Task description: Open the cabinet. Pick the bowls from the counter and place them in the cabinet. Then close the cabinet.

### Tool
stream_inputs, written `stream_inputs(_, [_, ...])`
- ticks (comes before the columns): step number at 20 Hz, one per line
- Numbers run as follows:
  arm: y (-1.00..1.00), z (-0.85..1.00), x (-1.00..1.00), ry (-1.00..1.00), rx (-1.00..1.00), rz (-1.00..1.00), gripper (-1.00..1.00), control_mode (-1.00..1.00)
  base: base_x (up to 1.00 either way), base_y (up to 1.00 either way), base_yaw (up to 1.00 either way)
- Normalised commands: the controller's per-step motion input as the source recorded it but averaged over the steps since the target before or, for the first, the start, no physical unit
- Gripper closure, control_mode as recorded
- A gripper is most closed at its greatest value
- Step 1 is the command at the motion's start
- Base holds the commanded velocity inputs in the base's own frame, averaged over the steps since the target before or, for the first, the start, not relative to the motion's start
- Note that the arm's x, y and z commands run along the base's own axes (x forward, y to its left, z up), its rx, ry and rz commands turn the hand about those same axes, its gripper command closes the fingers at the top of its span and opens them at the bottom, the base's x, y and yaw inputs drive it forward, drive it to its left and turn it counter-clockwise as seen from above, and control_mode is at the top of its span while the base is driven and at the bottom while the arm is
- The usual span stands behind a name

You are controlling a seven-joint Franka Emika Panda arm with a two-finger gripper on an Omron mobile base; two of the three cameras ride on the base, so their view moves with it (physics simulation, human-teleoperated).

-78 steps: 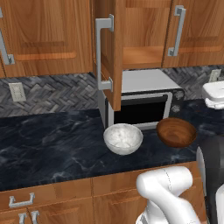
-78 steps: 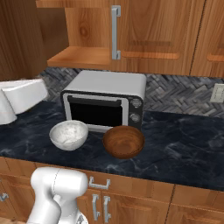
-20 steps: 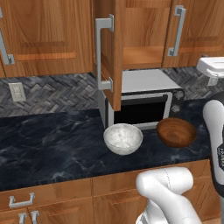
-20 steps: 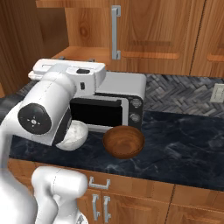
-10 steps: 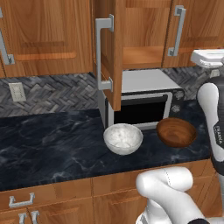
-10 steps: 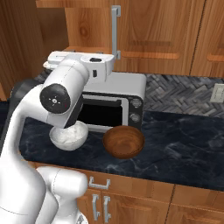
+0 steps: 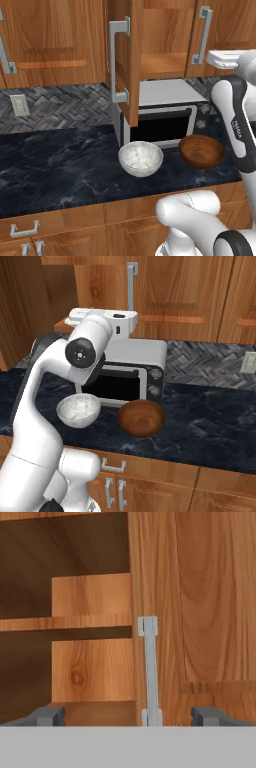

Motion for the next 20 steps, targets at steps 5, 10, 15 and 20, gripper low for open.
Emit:
stream_inputs(5, [-0.13,0.00,0.49,0.00,0.00,0.02,-1.00,-1.00,0.00,0.00,0.00])
stream_inputs(10, [-0.08,0.00,0.51,0.00,0.00,0.02,-1.00,-1.00,0.00,0.00,0.00])
stream_inputs(15, [-0.09,0.00,0.54,0.00,0.00,0.04,-1.00,-1.00,0.00,0.00,0.00])
stream_inputs(20, [-0.11,0.00,0.57,0.00,0.00,0.04,-1.00,-1.00,0.00,0.00,0.00])
